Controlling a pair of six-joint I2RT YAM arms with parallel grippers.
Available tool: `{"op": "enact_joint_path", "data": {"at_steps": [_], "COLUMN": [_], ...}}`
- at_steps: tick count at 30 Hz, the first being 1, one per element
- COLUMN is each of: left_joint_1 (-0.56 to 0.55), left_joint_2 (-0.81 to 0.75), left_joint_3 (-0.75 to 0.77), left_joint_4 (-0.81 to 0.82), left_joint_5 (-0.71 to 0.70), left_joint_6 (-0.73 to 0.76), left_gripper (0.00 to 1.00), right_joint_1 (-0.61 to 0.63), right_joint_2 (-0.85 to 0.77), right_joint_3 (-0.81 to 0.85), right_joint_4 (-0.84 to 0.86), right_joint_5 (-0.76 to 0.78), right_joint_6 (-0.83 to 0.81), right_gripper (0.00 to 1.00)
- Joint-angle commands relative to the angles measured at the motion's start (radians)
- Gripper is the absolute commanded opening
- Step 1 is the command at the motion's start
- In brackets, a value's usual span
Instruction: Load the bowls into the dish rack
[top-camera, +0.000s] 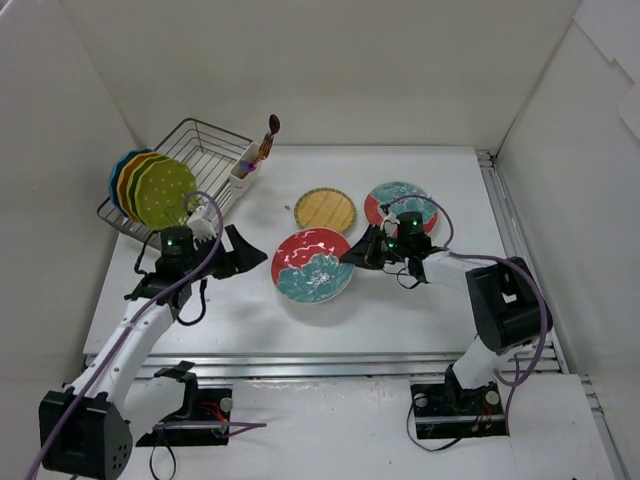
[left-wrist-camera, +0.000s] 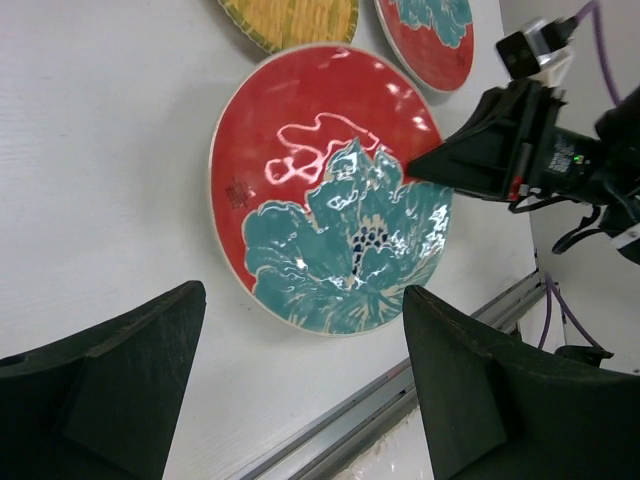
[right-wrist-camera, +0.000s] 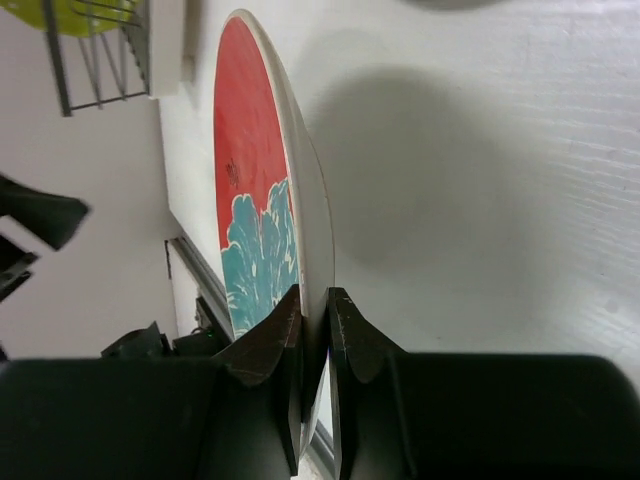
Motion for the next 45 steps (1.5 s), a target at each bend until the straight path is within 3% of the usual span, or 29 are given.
{"op": "enact_joint_path", "data": {"at_steps": [1,15,22,36,39,45], "left_joint_1": [-0.050,-0.138,-0.167,-0.199,-0.199,-0.208], "left_joint_2": [0.042,0.251,0.343,0.405,0.394,0.391], "left_joint_3": [0.037,0.106,0.118,0.121,0.127,0.140], "left_joint_4": [0.148,0.236,0.335,0.446,0.437,0.446], "left_joint_5": [-0.035,-0.030,0.073,0.186,0.195,0.232], "left_joint_6": [-0.045,-0.091,-0.137,-0.216,-0.212,-0.215], "left_gripper": [0.75,0.72,0.67,0.39,0.26,0.09], "right_joint_1": [-0.021,-0.051,-0.054,-0.063,-0.069,-0.080], "right_joint_2": [-0.154,-0.281,-0.310,-0.340,-0.341,-0.346], "right_joint_3": [0.023,-0.002,-0.010,-0.042,-0.050,-0.056], "right_joint_4": [0.140,0.140,0.143,0.140,0.139,0.140], "right_joint_5": [-0.141,-0.193,-0.199,-0.216,-0.219,-0.226], "right_joint_6": [0.050,0.069,0.066,0.041,0.035,0.026], "right_gripper": [0.00,0.00,0.00,0.00,0.00,0.00]}}
